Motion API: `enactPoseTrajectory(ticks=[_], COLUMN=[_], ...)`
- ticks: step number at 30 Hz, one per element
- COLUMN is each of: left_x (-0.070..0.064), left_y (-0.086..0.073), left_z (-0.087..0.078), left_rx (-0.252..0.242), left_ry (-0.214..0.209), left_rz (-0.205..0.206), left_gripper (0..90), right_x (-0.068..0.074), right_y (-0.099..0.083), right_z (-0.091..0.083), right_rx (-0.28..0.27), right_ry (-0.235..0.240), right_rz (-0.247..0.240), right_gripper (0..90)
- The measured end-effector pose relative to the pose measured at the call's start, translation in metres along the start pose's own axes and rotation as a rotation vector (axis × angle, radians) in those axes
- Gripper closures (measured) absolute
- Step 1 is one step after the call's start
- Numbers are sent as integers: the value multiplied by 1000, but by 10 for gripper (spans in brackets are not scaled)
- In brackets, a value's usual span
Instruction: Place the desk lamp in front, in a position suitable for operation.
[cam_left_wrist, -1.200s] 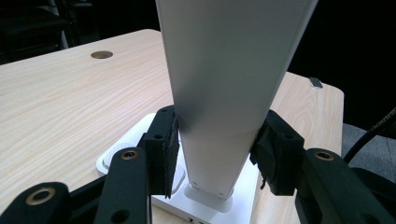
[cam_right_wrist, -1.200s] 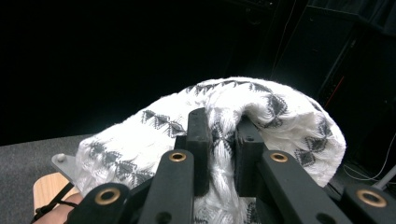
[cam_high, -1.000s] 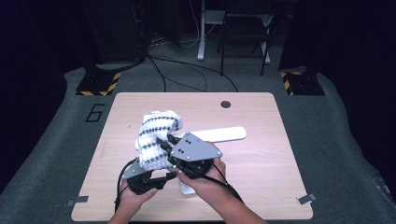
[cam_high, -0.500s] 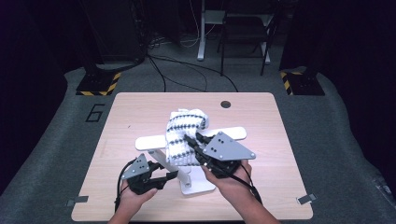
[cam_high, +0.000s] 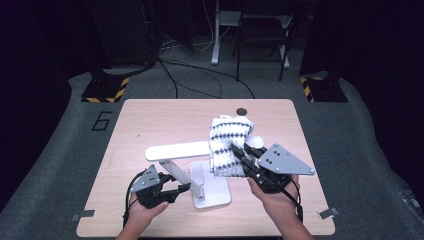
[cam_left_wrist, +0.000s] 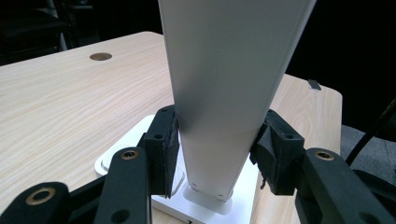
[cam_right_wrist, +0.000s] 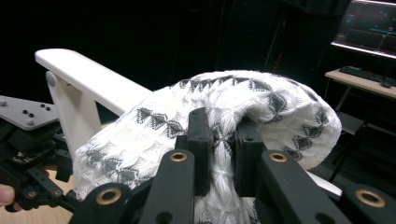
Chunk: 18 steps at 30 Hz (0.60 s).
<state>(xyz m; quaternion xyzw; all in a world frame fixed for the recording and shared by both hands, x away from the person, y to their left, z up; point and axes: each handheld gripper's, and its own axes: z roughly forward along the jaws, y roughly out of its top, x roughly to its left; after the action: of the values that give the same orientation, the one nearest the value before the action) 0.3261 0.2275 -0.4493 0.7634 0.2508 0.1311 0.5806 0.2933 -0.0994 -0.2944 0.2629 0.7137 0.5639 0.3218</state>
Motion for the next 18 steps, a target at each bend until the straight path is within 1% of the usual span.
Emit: enactPoseTrajectory(ticks=[3, 4, 5, 8, 12, 18], left_x=[0, 1, 0, 1, 2, 1], left_y=[0, 0, 0, 0, 0, 1], left_z=[0, 0, 0, -1, -1, -1], left_rx=[4, -1, -1, 3, 1, 4], left_ry=[3, -2, -3, -8, -1, -1], left_rz=[-2, 1, -4, -4, -3, -2], left_gripper=[536, 536, 536, 536, 537, 537], right_x=[-5, -6, -8, -10, -13, -16], right_y=[-3, -4, -5, -6, -7, -9], right_z=[-4, -6, -8, -10, -13, -18], right_rx=[-2, -3, -4, 0, 3, 3], right_ry=[-15, -20, -27, -37, -46, -60], right_rz=[5, 11, 10, 8, 5, 16], right_gripper=[805, 804, 804, 804, 804, 804])
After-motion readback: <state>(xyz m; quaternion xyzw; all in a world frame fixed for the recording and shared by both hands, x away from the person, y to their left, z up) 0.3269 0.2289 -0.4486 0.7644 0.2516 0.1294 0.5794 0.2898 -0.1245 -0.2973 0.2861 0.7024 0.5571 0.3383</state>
